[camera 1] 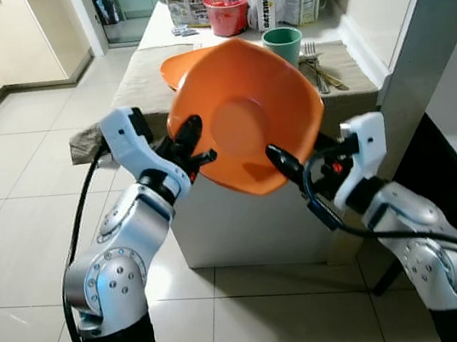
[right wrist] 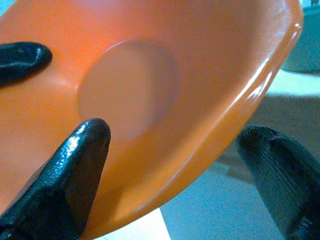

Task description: Setting the table

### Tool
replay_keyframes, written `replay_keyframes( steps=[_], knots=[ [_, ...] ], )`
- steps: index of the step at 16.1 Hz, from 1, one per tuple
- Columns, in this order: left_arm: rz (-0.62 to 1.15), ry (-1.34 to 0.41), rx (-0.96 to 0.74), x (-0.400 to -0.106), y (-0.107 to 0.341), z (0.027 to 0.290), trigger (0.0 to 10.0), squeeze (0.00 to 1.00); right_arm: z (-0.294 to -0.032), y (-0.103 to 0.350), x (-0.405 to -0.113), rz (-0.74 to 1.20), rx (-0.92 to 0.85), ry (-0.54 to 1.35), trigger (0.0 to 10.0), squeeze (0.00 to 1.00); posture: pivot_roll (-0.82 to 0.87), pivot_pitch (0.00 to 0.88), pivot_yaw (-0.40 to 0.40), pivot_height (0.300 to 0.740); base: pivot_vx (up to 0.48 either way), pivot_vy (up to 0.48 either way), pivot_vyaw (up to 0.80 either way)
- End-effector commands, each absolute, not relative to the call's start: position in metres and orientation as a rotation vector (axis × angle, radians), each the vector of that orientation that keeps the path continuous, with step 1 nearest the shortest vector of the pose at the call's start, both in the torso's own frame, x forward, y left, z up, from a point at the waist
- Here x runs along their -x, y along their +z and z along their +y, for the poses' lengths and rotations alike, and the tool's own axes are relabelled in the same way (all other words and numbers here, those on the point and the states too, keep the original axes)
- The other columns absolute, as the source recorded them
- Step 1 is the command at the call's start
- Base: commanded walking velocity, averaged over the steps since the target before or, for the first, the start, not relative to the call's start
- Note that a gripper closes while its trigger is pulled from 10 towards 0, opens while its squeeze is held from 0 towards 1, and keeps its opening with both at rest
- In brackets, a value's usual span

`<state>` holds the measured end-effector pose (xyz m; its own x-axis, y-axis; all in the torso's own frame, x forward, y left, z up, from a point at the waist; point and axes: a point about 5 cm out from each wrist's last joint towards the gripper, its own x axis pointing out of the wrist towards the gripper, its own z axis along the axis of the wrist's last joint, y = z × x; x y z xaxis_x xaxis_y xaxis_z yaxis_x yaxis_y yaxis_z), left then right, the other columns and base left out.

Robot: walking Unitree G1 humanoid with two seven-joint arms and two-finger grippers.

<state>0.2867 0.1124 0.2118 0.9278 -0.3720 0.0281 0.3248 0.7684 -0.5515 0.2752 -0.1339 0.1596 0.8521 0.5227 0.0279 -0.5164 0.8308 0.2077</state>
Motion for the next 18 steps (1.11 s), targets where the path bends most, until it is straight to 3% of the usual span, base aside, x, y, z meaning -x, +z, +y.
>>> replay_keyframes(
  steps=[1, 3, 4, 5, 18],
  knots=[
    [-0.014, -0.412, 0.593, -0.282, 0.231, 0.114, 0.0, 0.00, -0.137, 0.149, -0.273, 0.090, -0.191, 0.526, 10.0, 0.00, -0.15, 0.000, 0.029, 0.740, 0.000, 0.000, 0.00],
    [-0.012, -0.417, 0.591, -0.282, 0.231, 0.113, 0.0, 0.00, -0.136, 0.146, -0.271, 0.105, -0.188, 0.526, 10.0, 0.00, -0.15, 0.000, 0.029, 0.740, 0.000, 0.000, 0.00],
    [-0.005, -0.419, 0.591, -0.281, 0.230, 0.113, 0.0, 0.00, -0.136, 0.143, -0.270, 0.117, -0.179, 0.527, 7.0, 0.00, -0.15, 0.000, 0.029, 0.740, 0.000, 0.000, 0.00],
    [-0.002, -0.421, 0.591, -0.281, 0.229, 0.113, 0.0, 0.00, -0.136, 0.143, -0.270, 0.121, -0.179, 0.527, 0.0, 0.00, -0.14, 0.000, 0.028, 0.740, 0.000, 0.000, 0.00],
    [-0.004, -0.438, 0.554, -0.283, 0.231, 0.113, 0.0, 0.00, -0.130, 0.135, -0.273, 0.163, -0.198, 0.546, 0.0, 0.00, -0.13, 0.000, 0.034, 0.740, 0.000, 0.000, 0.00]
  ],
)
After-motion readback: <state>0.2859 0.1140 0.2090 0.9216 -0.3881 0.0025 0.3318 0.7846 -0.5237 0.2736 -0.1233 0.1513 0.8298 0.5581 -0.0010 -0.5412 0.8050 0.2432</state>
